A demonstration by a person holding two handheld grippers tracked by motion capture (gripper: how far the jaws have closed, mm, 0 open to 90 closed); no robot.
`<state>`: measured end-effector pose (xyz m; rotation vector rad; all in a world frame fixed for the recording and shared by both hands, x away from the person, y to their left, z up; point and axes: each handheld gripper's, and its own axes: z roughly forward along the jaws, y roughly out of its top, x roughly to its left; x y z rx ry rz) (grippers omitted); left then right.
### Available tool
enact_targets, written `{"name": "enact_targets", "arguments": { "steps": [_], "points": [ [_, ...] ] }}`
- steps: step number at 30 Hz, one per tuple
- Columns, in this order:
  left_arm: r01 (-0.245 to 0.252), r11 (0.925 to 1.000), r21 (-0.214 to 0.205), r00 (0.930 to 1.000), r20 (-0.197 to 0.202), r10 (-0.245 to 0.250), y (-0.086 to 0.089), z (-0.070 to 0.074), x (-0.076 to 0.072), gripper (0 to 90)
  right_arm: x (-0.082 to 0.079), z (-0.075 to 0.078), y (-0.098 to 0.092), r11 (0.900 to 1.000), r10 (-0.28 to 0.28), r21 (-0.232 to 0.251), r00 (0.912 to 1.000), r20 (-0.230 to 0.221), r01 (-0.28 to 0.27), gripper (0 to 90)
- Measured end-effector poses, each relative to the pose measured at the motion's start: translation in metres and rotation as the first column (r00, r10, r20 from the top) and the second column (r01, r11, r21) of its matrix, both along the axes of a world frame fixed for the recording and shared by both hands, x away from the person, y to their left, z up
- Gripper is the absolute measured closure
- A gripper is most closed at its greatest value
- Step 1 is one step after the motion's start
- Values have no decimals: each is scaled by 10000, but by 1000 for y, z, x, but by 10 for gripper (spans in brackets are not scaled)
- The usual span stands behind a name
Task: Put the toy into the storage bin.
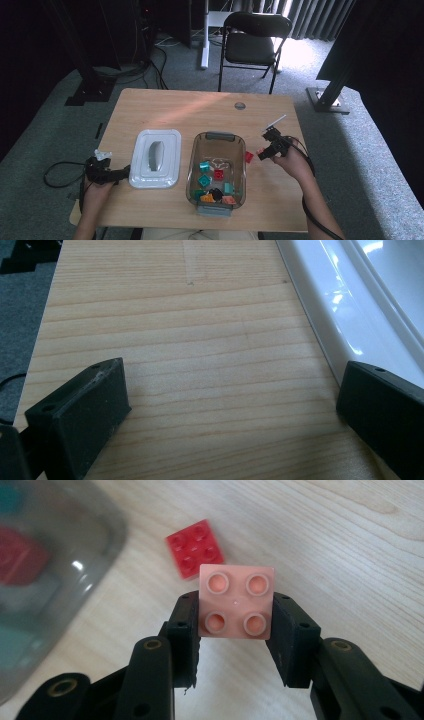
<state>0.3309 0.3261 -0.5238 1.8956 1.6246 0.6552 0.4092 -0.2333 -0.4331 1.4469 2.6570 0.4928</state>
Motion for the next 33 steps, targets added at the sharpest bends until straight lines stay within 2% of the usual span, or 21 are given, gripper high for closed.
{"name": "enact_targets", "arguments": {
  "steps": [6,10,14,17,19,20,21,22,23,24,30,31,32,33],
  "points": [
    [-1,10000,-7,10000,2,1,0,0,0,8,-14,23,3,9988,469,95,9982,372,-473,586],
    [5,10000,0,10000,-3,-5,0,0,0,8,-25,40,9,9949,974,208,9933,628,-989,587],
    [-4,10000,-7,10000,22,4,0,0,0,8,-40,57,16,9847,1644,435,9821,914,-1689,587],
    [-15,10000,-15,10000,17,15,0,0,0,8,-51,70,23,9745,2109,526,9702,1195,-2183,586],
    [-7,10000,-14,10000,4,7,0,0,0,8,-59,79,28,9641,2467,663,9595,1360,-2573,587],
    [-7,10000,-14,10000,4,7,0,0,0,8,-59,79,28,9641,2467,663,9595,1360,-2573,587],
    [6,10000,-3,10000,-14,-6,0,0,0,8,-62,83,30,9580,2670,674,9530,1434,-2786,586],
    [0,10000,-9,10000,-8,0,0,0,0,8,-71,91,36,9439,3048,811,9391,1589,-3201,586],
    [7,10000,-1,10000,-17,-7,0,0,0,8,-78,97,42,9324,3389,711,9256,1684,-3543,587],
    [4,10000,-5,10000,-11,-4,0,0,0,8,-81,99,45,9269,3515,734,9199,1736,-3680,587],
    [4,10000,-4,10000,1,-4,0,0,0,8,-98,108,68,8753,4634,596,8677,1798,-4799,586],
    [4,10000,-4,10000,1,-4,0,0,0,8,-98,108,68,8753,4634,596,8677,1798,-4799,586],
    [7,10000,6,10000,-5,-7,0,0,0,8,-103,107,75,8527,5029,649,8481,1667,-5184,586],
    [7,10000,6,10000,-6,-7,0,0,0,8,-104,107,78,8472,5126,619,8426,1652,-5276,586]
  ]
}}
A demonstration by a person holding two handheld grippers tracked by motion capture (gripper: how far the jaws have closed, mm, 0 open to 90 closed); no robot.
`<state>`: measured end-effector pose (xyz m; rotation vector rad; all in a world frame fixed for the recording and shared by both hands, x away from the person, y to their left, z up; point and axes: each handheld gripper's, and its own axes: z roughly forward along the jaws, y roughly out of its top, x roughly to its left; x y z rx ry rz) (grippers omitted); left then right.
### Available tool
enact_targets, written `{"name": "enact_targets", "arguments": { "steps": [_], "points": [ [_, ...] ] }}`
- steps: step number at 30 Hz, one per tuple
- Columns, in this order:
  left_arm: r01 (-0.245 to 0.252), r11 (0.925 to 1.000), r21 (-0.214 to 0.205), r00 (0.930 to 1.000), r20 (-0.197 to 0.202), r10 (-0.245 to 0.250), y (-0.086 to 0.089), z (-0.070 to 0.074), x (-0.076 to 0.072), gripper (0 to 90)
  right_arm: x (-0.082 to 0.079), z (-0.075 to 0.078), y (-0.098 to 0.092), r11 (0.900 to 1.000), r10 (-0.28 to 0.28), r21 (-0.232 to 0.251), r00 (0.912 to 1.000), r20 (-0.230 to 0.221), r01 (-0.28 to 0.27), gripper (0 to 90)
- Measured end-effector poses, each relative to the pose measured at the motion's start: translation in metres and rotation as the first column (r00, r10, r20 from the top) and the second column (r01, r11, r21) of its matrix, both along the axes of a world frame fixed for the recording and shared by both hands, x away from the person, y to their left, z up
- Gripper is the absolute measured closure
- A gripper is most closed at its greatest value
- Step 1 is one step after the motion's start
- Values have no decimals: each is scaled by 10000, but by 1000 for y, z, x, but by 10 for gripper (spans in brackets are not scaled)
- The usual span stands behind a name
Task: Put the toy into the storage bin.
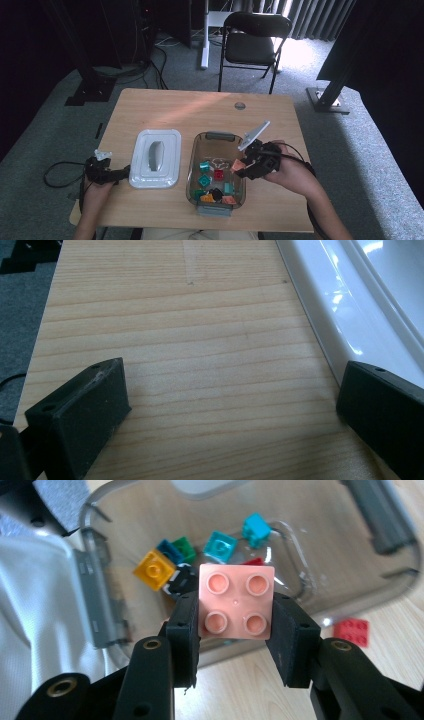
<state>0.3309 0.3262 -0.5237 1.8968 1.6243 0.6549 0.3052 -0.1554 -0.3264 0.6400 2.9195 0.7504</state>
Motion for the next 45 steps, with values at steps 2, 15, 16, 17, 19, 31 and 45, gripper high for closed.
{"name": "enact_targets", "arguments": {
  "steps": [2,15,16,17,19,31,45],
  "points": [
    [-2,10000,0,10000,2,2,0,0,0,8,-3,-3,7,9992,391,-98,9992,-92,-392,586],
    [-5,10000,-4,10000,2,5,0,0,0,8,-9,-29,41,9870,1492,-463,9842,-956,-1542,586],
    [-4,10000,-9,10000,5,4,0,0,0,8,-9,-33,43,9848,1579,-561,9818,-1059,-1644,586],
    [1,10000,-1,10000,-3,-1,0,0,0,8,-9,-36,46,9832,1640,-612,9795,-1167,-1720,586],
    [2,10000,1,10000,-1,-2,0,0,0,8,-9,-42,51,9798,1741,-767,9765,-1267,-1846,586],
    [12,10000,-4,10000,4,-12,0,0,0,8,-9,-64,75,9562,2255,-1486,9581,-1765,-2524,586],
    [13,10000,-8,10000,8,-13,0,0,0,8,-3,-80,82,9439,2268,-1913,9493,-2178,-2694,581]
  ]
}}
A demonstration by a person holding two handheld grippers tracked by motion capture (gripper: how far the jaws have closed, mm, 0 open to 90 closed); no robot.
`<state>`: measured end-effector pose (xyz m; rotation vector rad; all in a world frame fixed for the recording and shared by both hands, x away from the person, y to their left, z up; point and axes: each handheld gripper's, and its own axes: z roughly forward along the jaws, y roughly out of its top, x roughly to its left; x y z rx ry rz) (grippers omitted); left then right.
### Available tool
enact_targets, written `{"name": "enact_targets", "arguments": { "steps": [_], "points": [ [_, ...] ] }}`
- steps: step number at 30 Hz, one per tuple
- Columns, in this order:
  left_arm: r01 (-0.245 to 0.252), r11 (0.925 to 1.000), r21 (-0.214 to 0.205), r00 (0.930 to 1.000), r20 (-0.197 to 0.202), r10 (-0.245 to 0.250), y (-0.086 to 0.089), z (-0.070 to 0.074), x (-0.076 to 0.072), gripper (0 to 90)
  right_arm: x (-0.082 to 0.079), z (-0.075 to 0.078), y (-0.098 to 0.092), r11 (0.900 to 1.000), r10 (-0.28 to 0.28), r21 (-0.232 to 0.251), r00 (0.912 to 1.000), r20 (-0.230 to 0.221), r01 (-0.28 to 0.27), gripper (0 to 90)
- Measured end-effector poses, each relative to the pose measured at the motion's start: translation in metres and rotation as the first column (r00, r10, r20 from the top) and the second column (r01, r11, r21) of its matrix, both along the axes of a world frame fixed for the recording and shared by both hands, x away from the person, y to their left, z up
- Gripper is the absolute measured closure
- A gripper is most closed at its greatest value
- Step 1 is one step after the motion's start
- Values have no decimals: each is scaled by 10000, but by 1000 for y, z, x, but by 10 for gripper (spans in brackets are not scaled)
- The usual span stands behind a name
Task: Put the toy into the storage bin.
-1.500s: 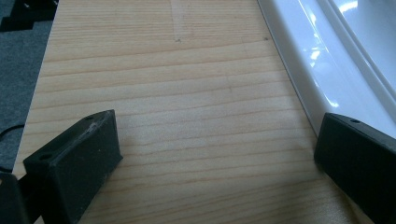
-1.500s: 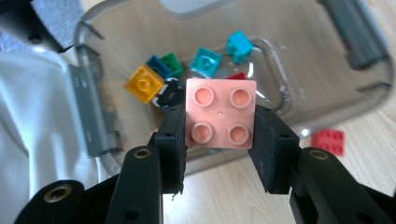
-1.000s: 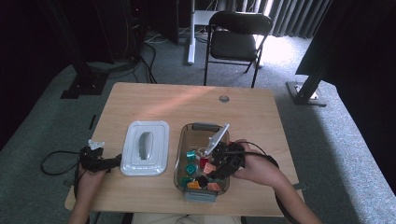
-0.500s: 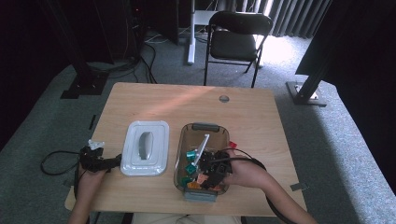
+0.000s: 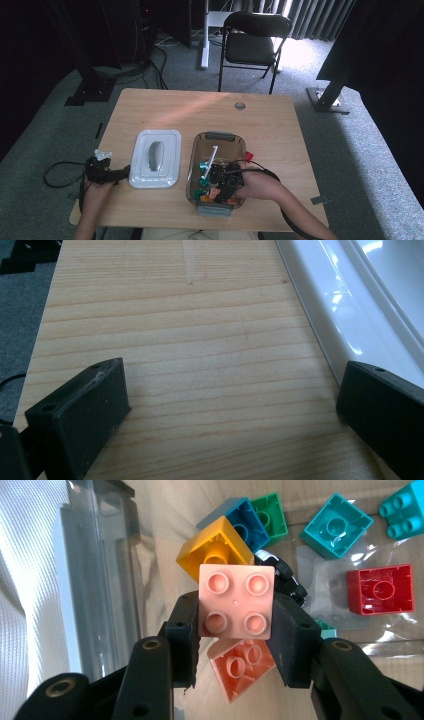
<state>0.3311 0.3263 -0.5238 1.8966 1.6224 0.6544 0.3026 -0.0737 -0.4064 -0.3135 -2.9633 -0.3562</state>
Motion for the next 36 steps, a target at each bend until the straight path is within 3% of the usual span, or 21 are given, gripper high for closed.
{"name": "enact_targets", "arguments": {
  "steps": [8,13,21,26,31,36],
  "points": [
    [3,10000,2,10000,-2,-3,0,0,0,8,0,-5,-1,9998,101,-174,9998,-154,-104,531],
    [5,10000,4,10000,-3,-5,0,0,0,8,1,-3,-2,9999,-116,-114,9998,-136,114,525],
    [11,10000,10,10000,-10,-11,0,0,0,8,6,22,-26,9932,-885,777,9959,184,868,514],
    [4,10000,3,10000,-4,-4,0,0,0,8,9,40,-46,9814,-1326,1449,9905,370,1260,514],
    [9,10000,8,10000,-10,-9,0,0,0,8,12,55,-70,9607,-2081,1991,9765,554,1935,516],
    [5,10000,4,10000,-5,-5,0,0,0,8,16,60,-94,9485,-2610,2067,9620,808,2399,515]
  ]
}}
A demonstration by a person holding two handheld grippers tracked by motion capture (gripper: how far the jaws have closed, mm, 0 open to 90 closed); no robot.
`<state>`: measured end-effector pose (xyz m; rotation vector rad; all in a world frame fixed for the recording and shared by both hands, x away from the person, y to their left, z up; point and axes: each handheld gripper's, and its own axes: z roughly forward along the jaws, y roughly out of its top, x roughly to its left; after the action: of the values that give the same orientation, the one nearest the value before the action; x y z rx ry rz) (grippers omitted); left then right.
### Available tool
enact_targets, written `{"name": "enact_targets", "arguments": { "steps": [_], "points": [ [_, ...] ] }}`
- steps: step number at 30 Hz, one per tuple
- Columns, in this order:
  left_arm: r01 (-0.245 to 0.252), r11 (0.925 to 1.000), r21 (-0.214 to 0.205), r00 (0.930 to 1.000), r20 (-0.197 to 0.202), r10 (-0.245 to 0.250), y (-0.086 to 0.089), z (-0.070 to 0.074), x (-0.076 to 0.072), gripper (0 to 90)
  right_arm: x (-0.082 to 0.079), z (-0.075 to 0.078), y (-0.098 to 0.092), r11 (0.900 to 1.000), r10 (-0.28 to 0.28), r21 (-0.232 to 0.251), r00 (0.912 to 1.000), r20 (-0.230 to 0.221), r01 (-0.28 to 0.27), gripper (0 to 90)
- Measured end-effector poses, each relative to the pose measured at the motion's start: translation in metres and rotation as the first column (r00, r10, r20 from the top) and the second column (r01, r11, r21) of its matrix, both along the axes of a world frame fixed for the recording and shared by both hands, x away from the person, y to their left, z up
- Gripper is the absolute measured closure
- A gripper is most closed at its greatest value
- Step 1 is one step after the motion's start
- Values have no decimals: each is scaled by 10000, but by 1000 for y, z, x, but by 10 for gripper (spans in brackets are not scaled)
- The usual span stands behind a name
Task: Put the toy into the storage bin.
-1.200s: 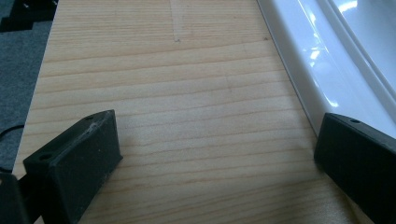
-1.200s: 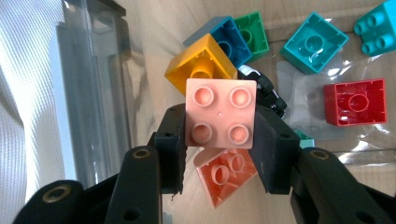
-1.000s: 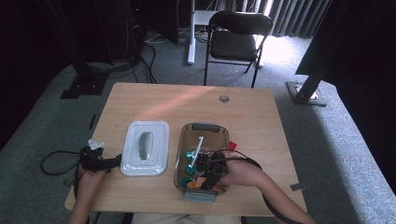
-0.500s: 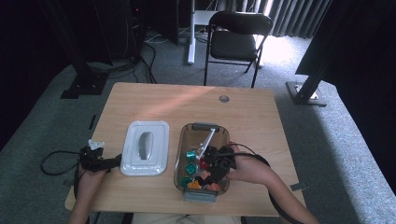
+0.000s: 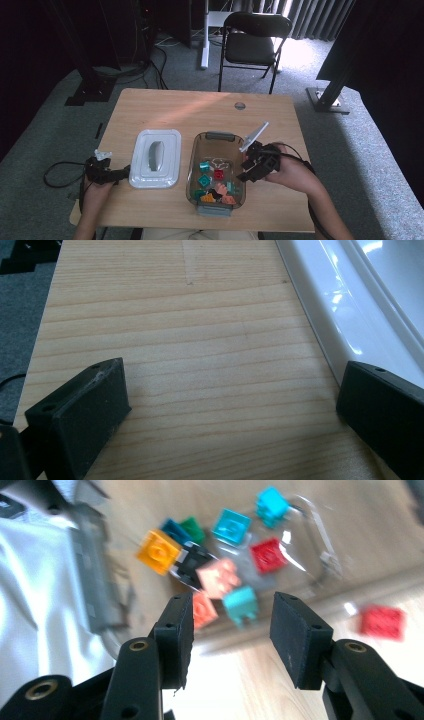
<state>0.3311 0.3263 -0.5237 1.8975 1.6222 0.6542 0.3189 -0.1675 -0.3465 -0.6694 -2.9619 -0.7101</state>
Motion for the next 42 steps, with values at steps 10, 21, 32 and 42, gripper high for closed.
{"name": "enact_targets", "arguments": {
  "steps": [10,21,32,42],
  "points": [
    [-7,10000,-10,10000,7,7,0,0,0,8,29,-15,-44,9799,-1995,-45,9799,30,1995,513],
    [0,10000,-1,10000,0,0,0,0,0,8,75,-59,-55,9260,-3770,-143,9260,207,3773,476],
    [3,10000,-3,10000,-2,-3,0,0,0,8,109,-114,-41,9065,-4190,-608,9079,-80,4178,429],
    [6,10000,6,10000,-5,-6,0,0,0,8,120,-133,-31,9040,-4200,-996,9072,-250,4158,476]
  ]
}}
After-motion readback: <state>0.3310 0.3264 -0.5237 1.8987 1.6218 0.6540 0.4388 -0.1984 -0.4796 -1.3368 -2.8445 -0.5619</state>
